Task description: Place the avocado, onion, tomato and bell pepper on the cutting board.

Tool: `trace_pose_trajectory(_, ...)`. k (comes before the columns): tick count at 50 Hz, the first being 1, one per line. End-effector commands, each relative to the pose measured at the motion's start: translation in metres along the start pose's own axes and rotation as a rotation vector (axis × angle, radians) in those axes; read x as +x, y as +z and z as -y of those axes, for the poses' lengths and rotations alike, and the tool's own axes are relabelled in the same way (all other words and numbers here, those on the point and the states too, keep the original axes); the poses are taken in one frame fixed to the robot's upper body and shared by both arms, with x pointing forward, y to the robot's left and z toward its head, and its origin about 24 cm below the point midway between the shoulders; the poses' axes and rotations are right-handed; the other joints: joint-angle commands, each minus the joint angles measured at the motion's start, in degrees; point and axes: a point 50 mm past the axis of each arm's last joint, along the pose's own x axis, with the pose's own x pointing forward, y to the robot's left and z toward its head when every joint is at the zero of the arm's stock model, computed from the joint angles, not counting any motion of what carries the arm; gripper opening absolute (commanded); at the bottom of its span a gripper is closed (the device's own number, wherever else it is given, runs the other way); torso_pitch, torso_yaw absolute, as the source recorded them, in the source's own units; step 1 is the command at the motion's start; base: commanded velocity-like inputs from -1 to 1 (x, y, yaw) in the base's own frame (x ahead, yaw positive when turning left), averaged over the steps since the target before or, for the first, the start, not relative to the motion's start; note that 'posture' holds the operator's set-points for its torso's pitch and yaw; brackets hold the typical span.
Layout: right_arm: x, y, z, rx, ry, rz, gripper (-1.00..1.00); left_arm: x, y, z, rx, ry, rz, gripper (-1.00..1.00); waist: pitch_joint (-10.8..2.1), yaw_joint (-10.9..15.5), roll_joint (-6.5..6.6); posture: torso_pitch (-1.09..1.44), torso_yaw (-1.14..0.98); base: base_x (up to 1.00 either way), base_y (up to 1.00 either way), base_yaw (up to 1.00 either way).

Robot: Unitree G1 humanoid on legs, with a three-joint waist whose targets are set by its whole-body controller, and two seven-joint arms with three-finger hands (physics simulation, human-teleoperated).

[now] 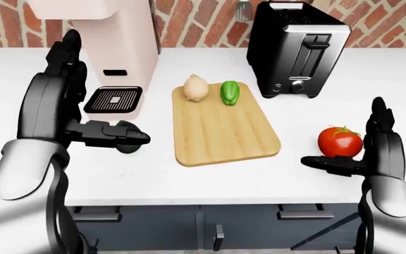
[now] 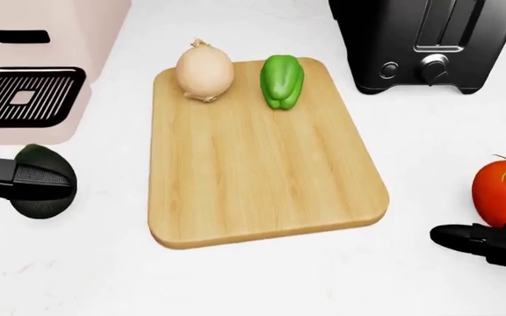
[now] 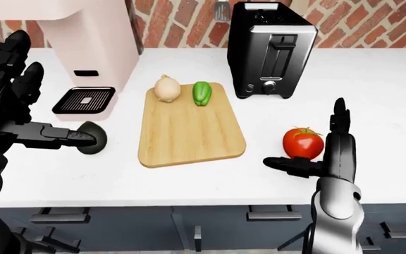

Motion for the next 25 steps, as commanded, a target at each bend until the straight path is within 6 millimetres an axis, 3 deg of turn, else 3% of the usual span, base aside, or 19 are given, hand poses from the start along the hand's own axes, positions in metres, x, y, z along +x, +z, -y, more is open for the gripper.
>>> trace_pose_trajectory(1,-0.001,0.013,0.005,0.0,-0.033,0.082,0.9,-0.002,0.012,-0.004,0.019,0.029,0.069,1.0,-1.1,0.0,-0.03,0.0,0.0,0.0,0.0,0.0)
trace_pose_trajectory(14,-0.002,0.002,0.009,-0.02,-0.037,0.048,0.59,-0.002,0.015,-0.007,0.025,0.03,0.075,1.0,-0.99,0.0,-0.11,0.0,0.0,0.0,0.0,0.0)
trace_pose_trajectory(20,-0.003,0.0,0.008,-0.023,-0.036,0.043,0.29,-0.003,0.014,-0.007,0.028,0.031,0.073,1.0,-0.98,0.0,-0.19,0.0,0.0,0.0,0.0,0.0)
trace_pose_trajectory(24,-0.003,-0.001,0.008,-0.017,-0.034,0.04,0.0,-0.003,0.012,-0.006,0.029,0.028,0.071,1.0,-0.97,0.0,-0.23,0.0,0.0,0.0,0.0,0.0)
trace_pose_trajectory(25,-0.004,0.003,0.008,-0.023,-0.03,0.048,-0.43,-0.004,0.014,-0.008,0.032,0.032,0.074,1.0,-0.99,0.0,-0.23,0.0,0.0,0.0,0.0,0.0)
